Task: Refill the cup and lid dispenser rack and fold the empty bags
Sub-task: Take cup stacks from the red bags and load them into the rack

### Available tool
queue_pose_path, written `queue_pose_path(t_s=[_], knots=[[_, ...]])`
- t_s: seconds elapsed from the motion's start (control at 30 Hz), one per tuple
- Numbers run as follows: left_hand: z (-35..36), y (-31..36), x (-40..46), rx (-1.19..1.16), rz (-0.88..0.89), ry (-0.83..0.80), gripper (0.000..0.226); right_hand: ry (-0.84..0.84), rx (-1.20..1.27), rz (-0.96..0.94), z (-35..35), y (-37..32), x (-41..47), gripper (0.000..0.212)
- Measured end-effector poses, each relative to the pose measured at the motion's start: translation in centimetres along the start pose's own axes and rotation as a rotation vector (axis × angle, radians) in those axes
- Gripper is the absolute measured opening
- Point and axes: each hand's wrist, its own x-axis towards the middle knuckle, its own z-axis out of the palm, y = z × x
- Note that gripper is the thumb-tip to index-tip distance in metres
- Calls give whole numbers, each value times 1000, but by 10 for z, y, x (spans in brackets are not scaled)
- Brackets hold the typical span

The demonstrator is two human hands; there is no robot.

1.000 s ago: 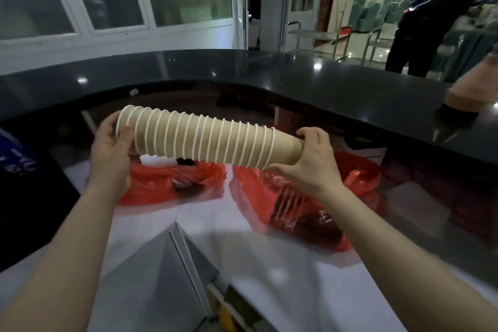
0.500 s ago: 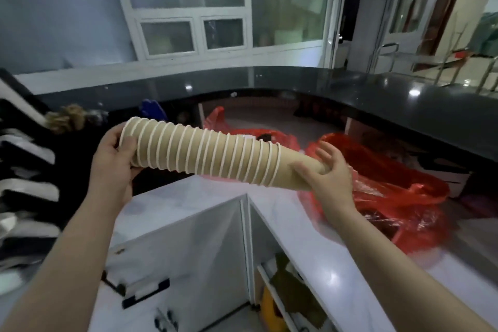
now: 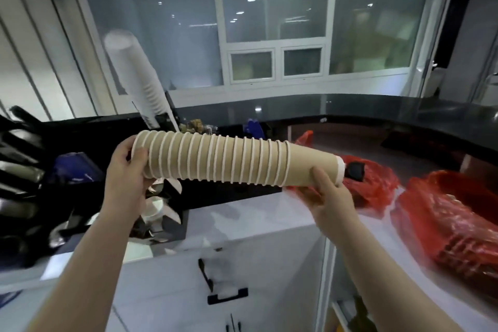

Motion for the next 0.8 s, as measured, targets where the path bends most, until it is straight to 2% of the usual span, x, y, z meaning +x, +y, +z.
queue_pose_path(t_s=[0.1,0.27,0.33,0.57,0.67,0.8], knots=[[-48,6,18,-12,-14,25,23,-24,272,85,50,30,-5,58],[-105,6,50,-32,-58,-15,26,-171,247,188,126,77,-14,81],[-121,4,62,-46,-75,-21,25,-176,263,185,153,92,-16,90],[-192,3,93,22,-99,-85,27,-197,256,64,213,143,-18,69],[-211,2,105,163,-102,-115,31,-248,181,5,233,155,-18,68],[-235,5,131,296,-59,-59,33,-328,37,-48,271,170,-13,68]])
